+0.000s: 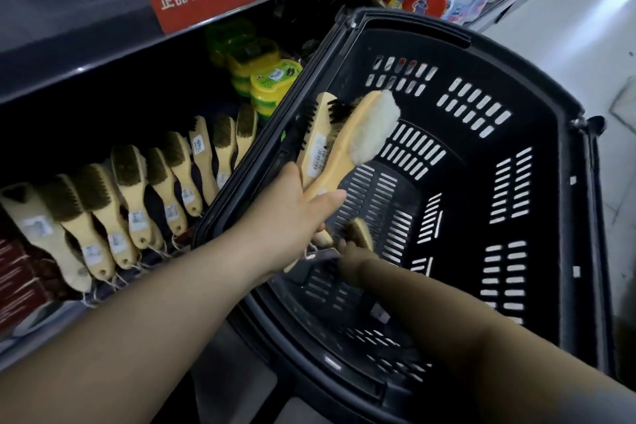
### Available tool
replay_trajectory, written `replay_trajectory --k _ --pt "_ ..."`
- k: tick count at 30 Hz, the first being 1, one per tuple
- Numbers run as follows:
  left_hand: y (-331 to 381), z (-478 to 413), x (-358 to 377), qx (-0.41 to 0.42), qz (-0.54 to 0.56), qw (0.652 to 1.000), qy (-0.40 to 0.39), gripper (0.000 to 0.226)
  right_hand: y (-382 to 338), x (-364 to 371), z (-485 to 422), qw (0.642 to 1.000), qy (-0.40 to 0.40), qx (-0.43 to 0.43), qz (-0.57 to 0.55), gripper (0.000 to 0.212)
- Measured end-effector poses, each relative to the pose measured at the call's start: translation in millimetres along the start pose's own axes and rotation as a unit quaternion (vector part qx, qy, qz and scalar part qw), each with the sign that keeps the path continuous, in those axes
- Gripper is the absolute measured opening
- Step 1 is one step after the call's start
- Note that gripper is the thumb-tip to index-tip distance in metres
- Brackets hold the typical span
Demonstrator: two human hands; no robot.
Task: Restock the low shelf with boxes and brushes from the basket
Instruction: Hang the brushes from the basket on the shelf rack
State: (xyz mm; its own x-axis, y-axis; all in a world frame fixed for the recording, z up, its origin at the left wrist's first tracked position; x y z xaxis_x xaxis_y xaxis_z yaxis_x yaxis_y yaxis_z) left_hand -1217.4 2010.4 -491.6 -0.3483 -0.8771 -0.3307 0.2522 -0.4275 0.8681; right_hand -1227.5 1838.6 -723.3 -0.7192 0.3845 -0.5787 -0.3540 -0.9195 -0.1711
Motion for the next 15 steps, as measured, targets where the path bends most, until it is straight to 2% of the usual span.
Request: replay_trajectory --k 4,7,9,11,13,14,15 --pt "-3 -3 1 -0.016 0.049 0.999 -0.009 0.03 -5 12 1 0.999 0.029 0.013 -0.024 0.039" --pt "-3 -2 2 -0.027 0.093 0.995 -0.018 0.034 0 15 3 0.998 0.02 0.034 -0.044 0.044" --pt "-4 -1 3 -0.033 0.117 0.993 -0.011 0.037 5 21 6 0.994 0.046 0.073 -0.071 0.053" --pt "-5 1 4 -0.033 0.132 0.991 0.001 0.038 1 24 10 0.985 0.041 0.116 -0.117 0.057" --pt "-5 4 4 -0.03 0.137 0.99 0.007 0.043 -3 19 16 0.982 0.008 0.108 -0.154 0.044" --pt "-5 5 4 -0.029 0.138 0.99 0.008 0.051 -9 12 23 0.975 -0.001 0.111 -0.192 0.04" --pt "-5 6 4 -0.029 0.14 0.99 0.008 0.059 -12 7 27 0.977 -0.032 0.105 -0.184 0.038"
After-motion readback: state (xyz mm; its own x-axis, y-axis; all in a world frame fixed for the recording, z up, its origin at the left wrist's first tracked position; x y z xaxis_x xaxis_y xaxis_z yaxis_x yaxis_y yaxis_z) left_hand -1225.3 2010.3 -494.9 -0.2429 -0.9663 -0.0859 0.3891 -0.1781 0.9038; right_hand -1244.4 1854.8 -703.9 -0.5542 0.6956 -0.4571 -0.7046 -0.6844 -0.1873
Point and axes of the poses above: each hand's wrist, its own z-axis away from the middle knuckle, its own x-axis out of the palm, y = z × x, the point moved 2 cm from there along -z, towards the middle knuckle, and after that the axes turned 5 degrees about -z, right-handed, at the moved point
